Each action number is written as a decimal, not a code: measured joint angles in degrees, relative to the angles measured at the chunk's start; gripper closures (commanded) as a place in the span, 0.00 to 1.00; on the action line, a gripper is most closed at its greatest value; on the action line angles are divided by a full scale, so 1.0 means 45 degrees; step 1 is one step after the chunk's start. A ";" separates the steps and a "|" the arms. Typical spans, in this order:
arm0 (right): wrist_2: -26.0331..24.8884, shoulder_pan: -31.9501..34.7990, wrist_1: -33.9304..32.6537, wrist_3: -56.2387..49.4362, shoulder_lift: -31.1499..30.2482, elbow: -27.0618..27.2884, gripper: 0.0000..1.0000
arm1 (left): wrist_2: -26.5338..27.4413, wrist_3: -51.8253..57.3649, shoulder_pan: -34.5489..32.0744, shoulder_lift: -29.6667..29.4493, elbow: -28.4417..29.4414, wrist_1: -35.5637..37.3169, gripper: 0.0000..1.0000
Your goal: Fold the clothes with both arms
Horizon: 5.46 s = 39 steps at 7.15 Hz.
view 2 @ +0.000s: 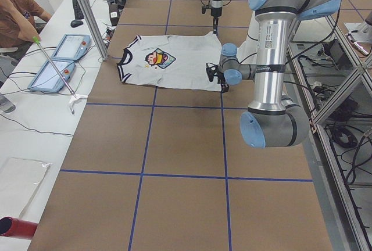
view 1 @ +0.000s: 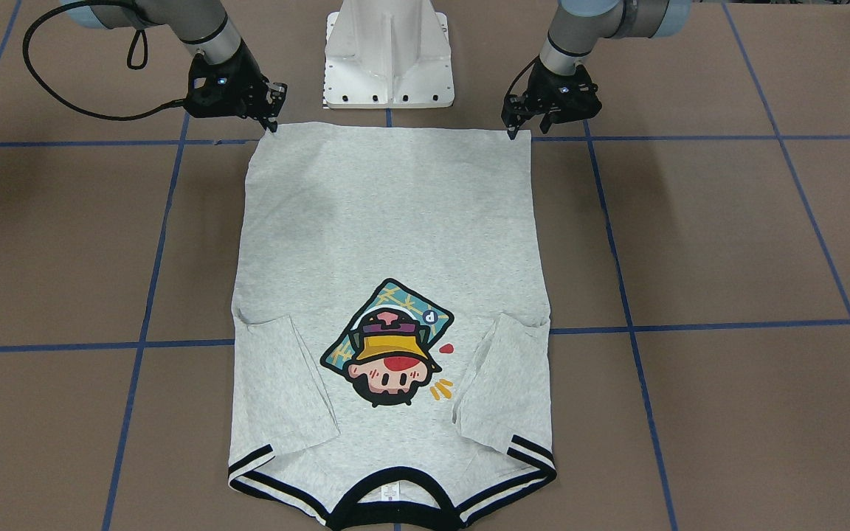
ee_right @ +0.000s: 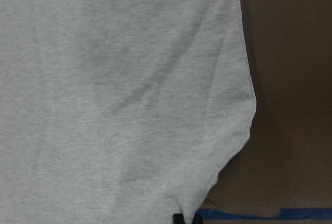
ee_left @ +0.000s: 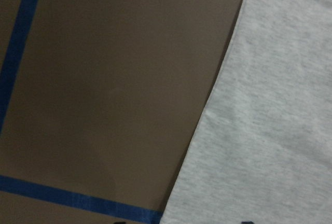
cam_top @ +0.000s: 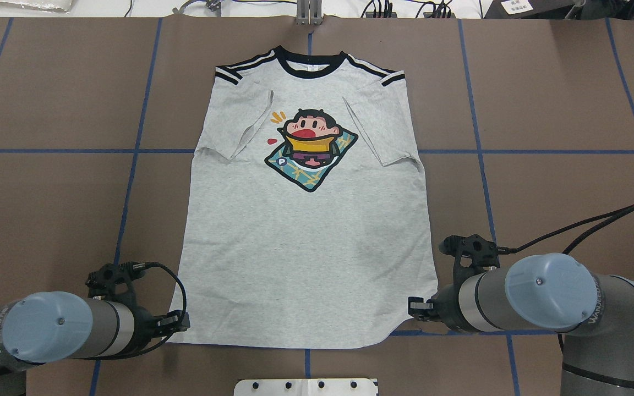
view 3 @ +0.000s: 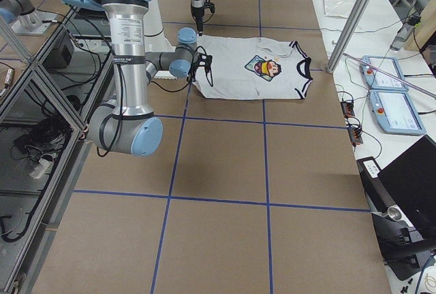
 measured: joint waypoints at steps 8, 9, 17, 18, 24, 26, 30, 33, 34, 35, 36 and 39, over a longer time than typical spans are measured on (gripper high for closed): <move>0.0392 0.0399 -0.0036 -0.0121 0.0022 -0.0026 1.00 | 0.0000 -0.0022 0.0375 -0.0386 0.0115 0.0947 0.29; 0.0393 0.0412 -0.0036 -0.0123 0.0021 -0.0033 1.00 | 0.0000 -0.0021 0.0376 -0.0409 0.0149 0.0998 0.29; 0.0399 0.0469 -0.0072 -0.0124 0.0014 -0.0039 1.00 | 0.0000 -0.0007 0.0355 -0.0572 0.0274 0.1045 0.62; 0.0408 0.0478 -0.0074 -0.0124 0.0007 -0.0040 1.00 | 0.0000 -0.0002 0.0321 -0.0577 0.0224 0.1043 0.62; 0.0493 0.0550 -0.0094 -0.0137 0.0001 -0.0048 1.00 | -0.0004 -0.0022 0.0153 -0.0628 0.0179 0.1048 1.00; 0.0604 0.0630 -0.0094 -0.0148 0.0001 -0.0030 1.00 | -0.0035 -0.0037 0.0076 -0.0771 0.0027 0.1177 1.00; 0.2527 0.1945 -0.0040 -0.0302 -0.0157 0.0566 1.00 | -0.0115 -0.0039 0.0023 -0.0810 -0.1915 0.2589 1.00; 0.5199 0.3214 -0.0023 -0.0319 -0.0570 0.1657 1.00 | -0.0364 -0.0040 -0.0008 -0.0662 -0.3571 0.3453 1.00; 0.6171 0.3533 -0.0019 -0.0319 -0.0875 0.2016 1.00 | -0.0809 -0.0035 0.0026 -0.0675 -0.4274 0.4022 1.00; 0.7155 0.3725 -0.0012 -0.0319 -0.1273 0.2323 1.00 | -0.1269 -0.0031 0.0194 -0.0691 -0.4902 0.4471 1.00; 0.8079 0.3833 0.0026 -0.0319 -0.1674 0.2570 1.00 | -0.1739 -0.0034 0.0521 -0.0704 -0.5500 0.4862 1.00; 0.9386 0.4027 0.1257 -0.0319 -0.2919 0.2784 1.00 | -0.2712 -0.0089 0.1146 -0.0774 -0.6845 0.6079 1.00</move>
